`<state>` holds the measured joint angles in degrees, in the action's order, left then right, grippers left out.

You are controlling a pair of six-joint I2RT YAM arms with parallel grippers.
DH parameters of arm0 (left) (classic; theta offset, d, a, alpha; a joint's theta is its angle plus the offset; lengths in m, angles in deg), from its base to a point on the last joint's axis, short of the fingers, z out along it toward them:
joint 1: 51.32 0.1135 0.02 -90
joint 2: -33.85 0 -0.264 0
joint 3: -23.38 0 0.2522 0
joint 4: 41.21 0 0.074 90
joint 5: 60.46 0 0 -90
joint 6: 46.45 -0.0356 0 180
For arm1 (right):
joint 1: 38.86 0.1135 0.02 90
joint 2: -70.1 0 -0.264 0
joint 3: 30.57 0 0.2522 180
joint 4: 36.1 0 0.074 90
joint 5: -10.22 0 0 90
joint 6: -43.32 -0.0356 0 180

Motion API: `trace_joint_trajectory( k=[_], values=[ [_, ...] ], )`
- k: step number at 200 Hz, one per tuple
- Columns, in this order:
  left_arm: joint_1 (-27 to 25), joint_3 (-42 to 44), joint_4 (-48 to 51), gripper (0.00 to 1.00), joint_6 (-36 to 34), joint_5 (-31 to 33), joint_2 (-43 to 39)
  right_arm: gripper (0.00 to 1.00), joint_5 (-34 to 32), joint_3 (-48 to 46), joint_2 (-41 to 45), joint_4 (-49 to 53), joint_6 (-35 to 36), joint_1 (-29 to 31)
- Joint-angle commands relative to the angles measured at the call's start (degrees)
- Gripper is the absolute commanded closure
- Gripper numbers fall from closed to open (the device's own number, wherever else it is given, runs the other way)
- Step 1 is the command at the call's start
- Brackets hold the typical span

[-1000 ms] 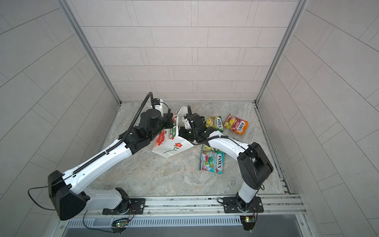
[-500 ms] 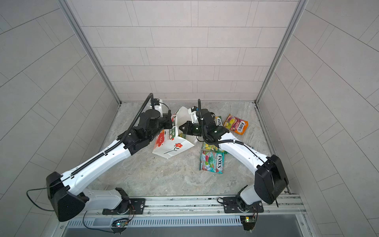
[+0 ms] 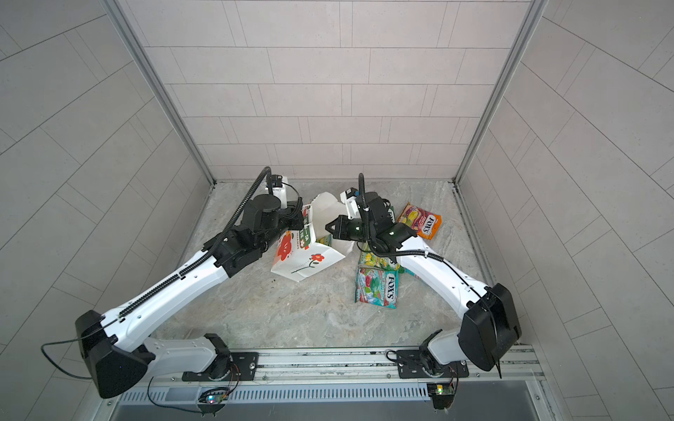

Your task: Take the snacks out of the paper bag

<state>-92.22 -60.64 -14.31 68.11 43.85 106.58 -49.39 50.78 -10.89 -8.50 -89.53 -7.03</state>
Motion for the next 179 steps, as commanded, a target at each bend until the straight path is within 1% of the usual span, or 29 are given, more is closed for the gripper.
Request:
trace_joint_trajectory(
  k=[1,15,36,54,70,96,115,149,163,179],
  values=[
    [-0.04,-2.12,2.32,1.00,-4.65,-2.25,-1.10,0.86,1.94,-1.06,-1.98,5.83,3.73,1.67],
    [0.46,-2.97,3.31,1.00,-6.24,-3.71,-0.64,0.82,1.41,-3.16,-2.82,4.66,2.99,2.77],
    [2.02,-5.15,5.22,1.00,-8.85,-6.18,0.84,0.78,1.00,-6.60,-3.88,-1.08,-0.11,4.14],
    [4.70,-6.82,5.67,1.00,-10.69,-10.26,2.38,0.77,0.16,-8.21,-4.97,-6.00,-2.08,5.52],
    [7.77,-8.66,5.63,1.00,-12.11,-14.51,3.92,0.76,-0.53,-7.96,-6.66,-8.62,-3.49,6.91],
    [10.80,-12.03,5.26,1.00,-15.61,-20.08,6.67,0.73,-2.18,-7.24,-9.83,-14.52,-5.74,9.00],
    [12.26,-14.19,4.21,1.00,-18.79,-22.07,8.26,0.72,-2.66,-5.87,-12.40,-18.08,-7.64,9.86],
    [13.57,-18.09,6.23,1.00,-23.11,-28.34,11.07,0.70,-4.37,-2.90,-14.62,-18.97,-7.67,11.19],
    [13.62,-18.03,7.40,1.00,-22.61,-30.59,11.47,0.69,-5.79,-3.40,-14.21,-18.14,-7.60,11.33],
    [13.57,-16.21,7.95,1.00,-20.71,-33.92,11.09,0.67,-9.71,-5.52,-11.93,-16.49,-7.00,11.27]
  ],
)
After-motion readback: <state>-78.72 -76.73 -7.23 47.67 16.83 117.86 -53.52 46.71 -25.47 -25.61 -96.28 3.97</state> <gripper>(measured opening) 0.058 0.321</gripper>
